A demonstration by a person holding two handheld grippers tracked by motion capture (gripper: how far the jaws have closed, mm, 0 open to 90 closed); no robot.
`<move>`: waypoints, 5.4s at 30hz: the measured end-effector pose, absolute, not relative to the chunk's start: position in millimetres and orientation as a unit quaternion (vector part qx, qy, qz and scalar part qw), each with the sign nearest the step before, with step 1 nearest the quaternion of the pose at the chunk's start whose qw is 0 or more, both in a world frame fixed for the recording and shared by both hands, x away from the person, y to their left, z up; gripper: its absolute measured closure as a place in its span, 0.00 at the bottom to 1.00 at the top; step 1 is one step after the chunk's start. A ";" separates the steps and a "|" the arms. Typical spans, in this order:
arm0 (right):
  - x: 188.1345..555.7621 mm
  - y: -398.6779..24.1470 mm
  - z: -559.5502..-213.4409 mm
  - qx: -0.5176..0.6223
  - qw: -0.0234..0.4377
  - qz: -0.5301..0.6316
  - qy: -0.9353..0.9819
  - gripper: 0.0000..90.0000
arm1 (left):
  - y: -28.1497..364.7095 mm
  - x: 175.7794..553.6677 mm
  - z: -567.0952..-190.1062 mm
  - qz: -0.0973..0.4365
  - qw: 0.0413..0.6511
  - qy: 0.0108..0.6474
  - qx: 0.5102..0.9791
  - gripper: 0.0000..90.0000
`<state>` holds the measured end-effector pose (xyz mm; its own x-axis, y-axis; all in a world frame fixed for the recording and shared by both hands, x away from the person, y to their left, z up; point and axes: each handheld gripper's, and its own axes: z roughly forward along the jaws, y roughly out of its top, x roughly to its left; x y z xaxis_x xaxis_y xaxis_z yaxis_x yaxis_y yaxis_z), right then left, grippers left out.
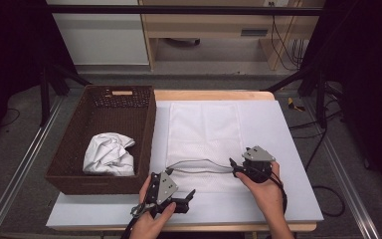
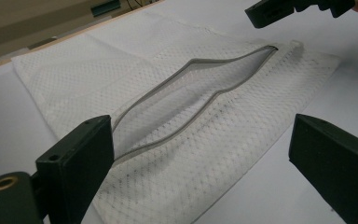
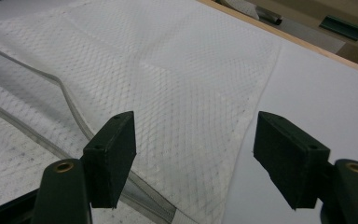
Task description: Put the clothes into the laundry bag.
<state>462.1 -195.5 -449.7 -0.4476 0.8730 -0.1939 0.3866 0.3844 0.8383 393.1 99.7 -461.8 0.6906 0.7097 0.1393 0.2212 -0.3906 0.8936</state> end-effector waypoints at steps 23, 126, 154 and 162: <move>460.7 -180.2 -450.4 0.347 0.349 0.373 0.787 0.48 | 99.3 391.1 -463.3 0.271 0.465 0.288 0.792 0.08; 477.1 -144.1 -452.0 0.281 0.358 0.376 0.807 0.99 | 107.3 394.5 -455.0 0.181 0.478 0.330 0.793 0.09; 474.5 -143.7 -451.7 0.269 0.363 0.376 0.809 0.98 | 108.0 388.8 -429.8 0.159 0.484 0.304 0.805 0.10; 474.7 -144.7 -452.5 0.270 0.360 0.382 0.807 0.98 | 127.0 391.5 -399.1 0.170 0.512 0.312 0.782 0.09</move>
<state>474.7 -144.7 -452.5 -0.5953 0.7106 -0.3751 0.1609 0.5629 0.8107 391.5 127.0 -399.1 0.7479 0.6617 -0.0529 0.3133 -0.2816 0.9069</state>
